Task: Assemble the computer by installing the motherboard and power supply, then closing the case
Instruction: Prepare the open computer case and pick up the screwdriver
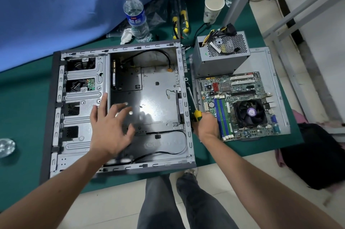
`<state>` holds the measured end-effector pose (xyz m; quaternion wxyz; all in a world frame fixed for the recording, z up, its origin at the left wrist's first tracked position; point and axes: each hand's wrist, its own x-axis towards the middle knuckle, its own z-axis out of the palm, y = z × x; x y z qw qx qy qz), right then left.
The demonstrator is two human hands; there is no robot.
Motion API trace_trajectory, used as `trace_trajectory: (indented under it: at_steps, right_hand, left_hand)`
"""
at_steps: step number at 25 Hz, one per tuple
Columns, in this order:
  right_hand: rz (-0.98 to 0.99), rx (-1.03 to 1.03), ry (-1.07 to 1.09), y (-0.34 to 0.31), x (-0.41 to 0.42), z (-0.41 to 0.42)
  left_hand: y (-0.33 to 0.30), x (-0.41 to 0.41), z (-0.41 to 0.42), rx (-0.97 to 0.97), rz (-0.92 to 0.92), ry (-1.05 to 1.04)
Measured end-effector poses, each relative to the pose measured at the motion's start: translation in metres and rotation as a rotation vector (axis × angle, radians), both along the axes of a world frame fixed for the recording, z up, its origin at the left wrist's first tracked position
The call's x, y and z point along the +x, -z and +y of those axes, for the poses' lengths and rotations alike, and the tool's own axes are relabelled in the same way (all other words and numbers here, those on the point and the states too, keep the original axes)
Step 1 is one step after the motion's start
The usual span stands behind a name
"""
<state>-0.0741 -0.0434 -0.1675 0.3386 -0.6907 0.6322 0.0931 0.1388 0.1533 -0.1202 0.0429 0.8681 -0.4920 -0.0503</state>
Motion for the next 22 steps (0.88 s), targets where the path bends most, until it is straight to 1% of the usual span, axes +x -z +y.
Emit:
trace_trajectory:
  at_steps: [3,8,16,19,22]
  right_hand:
    - [-0.023,0.01,0.048,-0.0003,-0.0024,0.0002]
    - [0.071,-0.026,0.039,0.002,0.0005,0.0025]
    - [0.13,-0.046,0.009,0.0021,0.0028,0.0081]
    - [0.101,-0.047,0.041,0.0016,0.0022,0.0066]
    - [0.005,-0.034,0.121,-0.0002,-0.004,0.0063]
  left_hand:
    - [-0.0008,0.0004,0.0,-0.005,-0.001,0.003]
    - [-0.0015,-0.0011,-0.0013,0.012,0.005,-0.001]
    - [-0.0026,-0.0008,-0.0008,0.028,0.007,-0.004]
    - [-0.0027,-0.0004,-0.001,0.028,0.011,-0.005]
    - [-0.0027,0.0009,-0.001,0.032,0.009,-0.005]
